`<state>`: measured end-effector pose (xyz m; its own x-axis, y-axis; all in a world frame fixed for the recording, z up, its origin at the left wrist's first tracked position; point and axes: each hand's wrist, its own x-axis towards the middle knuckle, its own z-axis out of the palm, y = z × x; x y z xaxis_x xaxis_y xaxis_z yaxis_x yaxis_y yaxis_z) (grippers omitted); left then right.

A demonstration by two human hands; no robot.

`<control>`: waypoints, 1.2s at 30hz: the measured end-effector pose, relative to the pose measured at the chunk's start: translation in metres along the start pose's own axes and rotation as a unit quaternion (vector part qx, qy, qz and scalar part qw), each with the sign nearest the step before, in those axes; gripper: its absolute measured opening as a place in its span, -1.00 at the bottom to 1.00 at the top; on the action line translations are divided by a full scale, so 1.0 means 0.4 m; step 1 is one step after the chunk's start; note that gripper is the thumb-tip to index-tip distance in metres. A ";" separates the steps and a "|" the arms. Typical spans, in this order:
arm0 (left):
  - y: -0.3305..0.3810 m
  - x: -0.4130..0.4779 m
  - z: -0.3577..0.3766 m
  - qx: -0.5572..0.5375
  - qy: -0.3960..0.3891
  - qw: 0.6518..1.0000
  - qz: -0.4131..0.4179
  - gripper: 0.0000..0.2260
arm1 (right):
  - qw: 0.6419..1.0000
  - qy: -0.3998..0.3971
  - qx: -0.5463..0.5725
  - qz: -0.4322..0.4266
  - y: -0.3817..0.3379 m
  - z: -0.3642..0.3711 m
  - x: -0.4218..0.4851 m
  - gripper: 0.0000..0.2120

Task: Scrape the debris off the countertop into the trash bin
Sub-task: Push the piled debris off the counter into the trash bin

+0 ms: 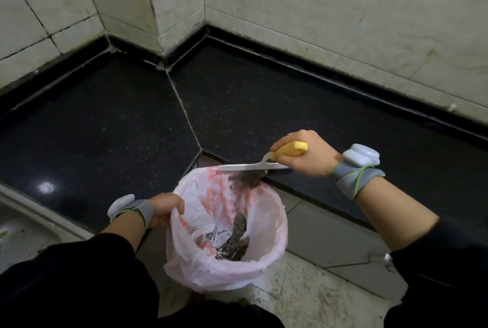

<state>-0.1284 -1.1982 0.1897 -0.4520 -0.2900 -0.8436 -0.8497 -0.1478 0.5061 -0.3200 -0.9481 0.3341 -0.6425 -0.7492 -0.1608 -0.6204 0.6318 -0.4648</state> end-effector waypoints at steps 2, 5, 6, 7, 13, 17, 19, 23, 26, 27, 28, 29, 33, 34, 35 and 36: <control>0.001 -0.005 0.005 -0.004 -0.003 1.000 0.000 -0.80 | 0.999 0.032 0.026 0.011 -0.007 -0.008 -0.009 -0.83; -0.001 -0.013 0.012 -0.006 -0.003 1.000 -0.001 -0.84 | 0.991 0.113 0.025 0.060 -0.002 -0.021 -0.007 -0.82; -0.004 -0.015 0.014 -0.006 -0.003 1.000 0.001 -0.81 | 0.989 0.127 0.009 0.080 0.004 -0.020 -0.003 -0.81; -0.006 -0.016 0.017 -0.008 -0.004 1.000 0.001 -0.81 | 0.986 0.131 -0.015 0.097 0.009 -0.017 0.001 -0.81; -0.020 -0.004 0.023 -0.016 0.008 1.000 0.006 -0.75 | 0.988 0.070 -0.107 0.082 -0.033 0.054 -0.018 -0.81; -0.032 0.005 0.028 -0.020 0.008 1.000 0.011 -0.64 | 0.991 0.047 -0.119 0.025 -0.082 0.086 -0.043 -0.74; -0.039 0.011 0.029 -0.031 0.008 0.999 0.017 -0.61 | 0.994 0.068 -0.073 0.034 -0.084 0.074 -0.048 -0.70; -0.046 0.003 0.041 -0.039 -0.005 0.999 0.019 -0.65 | 0.985 0.147 -0.041 0.078 -0.049 0.034 -0.052 -0.69; -0.056 -0.016 0.062 -0.042 0.001 0.999 0.015 -0.80 | 0.973 0.199 -0.020 0.114 -0.015 0.011 -0.066 -0.69; -0.061 -0.018 0.067 -0.044 0.004 0.999 0.012 -0.83 | 0.970 0.206 -0.020 0.127 -0.005 0.006 -0.069 -0.72; -0.068 -0.016 0.072 -0.049 0.004 0.999 0.015 -0.81 | 0.968 0.206 -0.023 0.138 0.004 0.007 -0.073 -0.75; -0.077 -0.014 0.078 -0.051 0.000 0.998 0.020 -0.77 | 0.967 0.205 -0.027 0.146 0.011 0.010 -0.077 -0.76; -0.122 -0.020 0.091 -0.072 0.000 0.997 0.014 -0.63 | 0.966 0.204 -0.019 0.159 0.024 0.034 -0.092 -0.75; -0.138 -0.017 0.095 -0.075 0.009 0.997 0.015 -0.59 | 0.966 0.206 -0.014 0.158 0.026 0.037 -0.099 -0.75; -0.158 -0.013 0.094 -0.077 0.022 0.997 0.015 -0.57 | 0.966 0.208 -0.012 0.156 0.031 0.039 -0.105 -0.75; -0.178 -0.007 0.098 -0.078 0.029 0.996 0.013 -0.58 | 0.965 0.209 -0.012 0.156 0.036 0.039 -0.112 -0.74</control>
<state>-0.0774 -1.1498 0.1491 -0.4528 -0.3500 -0.8201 -0.7828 -0.2842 0.5535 -0.2929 -0.9087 0.3211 -0.9222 -0.3785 0.0787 -0.3739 0.8217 -0.4300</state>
